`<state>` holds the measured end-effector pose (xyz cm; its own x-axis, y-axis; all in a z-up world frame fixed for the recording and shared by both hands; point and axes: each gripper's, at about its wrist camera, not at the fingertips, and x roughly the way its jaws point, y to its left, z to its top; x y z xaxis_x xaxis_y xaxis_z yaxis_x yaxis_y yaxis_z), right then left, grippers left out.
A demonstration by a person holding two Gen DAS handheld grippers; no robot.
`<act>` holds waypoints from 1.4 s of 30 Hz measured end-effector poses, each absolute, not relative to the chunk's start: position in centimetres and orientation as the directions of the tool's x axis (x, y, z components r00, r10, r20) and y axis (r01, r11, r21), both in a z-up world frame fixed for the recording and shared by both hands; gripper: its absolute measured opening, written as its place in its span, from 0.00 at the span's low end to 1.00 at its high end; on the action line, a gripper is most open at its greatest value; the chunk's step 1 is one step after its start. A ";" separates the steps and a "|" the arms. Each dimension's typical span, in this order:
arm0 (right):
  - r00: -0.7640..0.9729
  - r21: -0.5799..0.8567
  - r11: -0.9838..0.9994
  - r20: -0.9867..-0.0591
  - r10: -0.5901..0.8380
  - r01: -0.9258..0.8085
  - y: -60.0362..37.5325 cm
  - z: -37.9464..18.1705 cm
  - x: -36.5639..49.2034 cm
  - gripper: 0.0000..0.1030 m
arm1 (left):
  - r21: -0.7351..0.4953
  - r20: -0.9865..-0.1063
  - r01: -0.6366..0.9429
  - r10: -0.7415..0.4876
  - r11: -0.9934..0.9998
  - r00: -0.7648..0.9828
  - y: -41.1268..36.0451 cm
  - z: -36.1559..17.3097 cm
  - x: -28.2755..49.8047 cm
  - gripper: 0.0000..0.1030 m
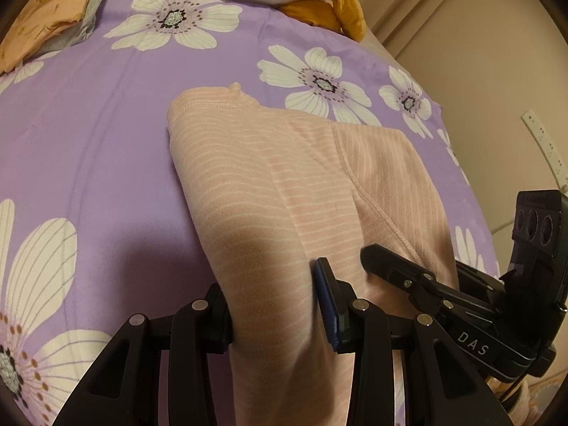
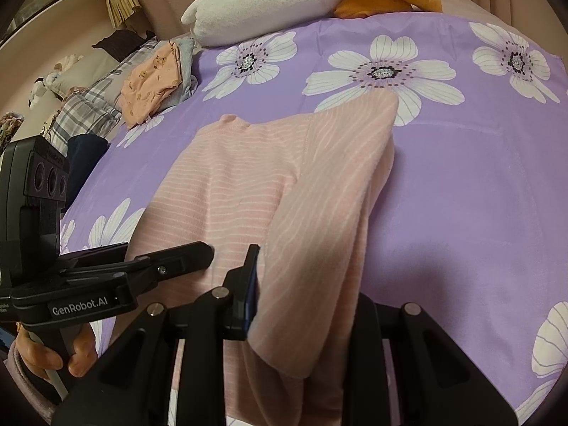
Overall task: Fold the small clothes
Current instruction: 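Hold the folded end with both closed tools, keeping it in place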
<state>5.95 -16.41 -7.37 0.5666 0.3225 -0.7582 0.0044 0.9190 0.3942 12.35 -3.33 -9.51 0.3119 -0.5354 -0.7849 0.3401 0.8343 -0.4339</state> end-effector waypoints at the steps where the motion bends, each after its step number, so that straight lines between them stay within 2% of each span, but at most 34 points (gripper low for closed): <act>1: 0.566 0.395 0.919 -0.758 0.323 0.005 -16.5 -7.5 5.9 0.26 | -0.433 -0.786 0.340 -0.535 0.835 0.311 -3.4 -9.5 12.4 0.37; 42: 0.549 0.421 0.906 -0.764 0.339 0.027 -16.7 -8.5 5.8 0.29 | -0.426 -0.793 0.339 -0.526 0.839 0.306 -3.3 -9.5 12.4 0.37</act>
<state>5.79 -16.70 -8.53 0.5493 0.3385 -0.7640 0.0274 0.9065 0.4214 12.40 -3.32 -9.54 0.3060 -0.5262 -0.7934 0.3388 0.8390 -0.4258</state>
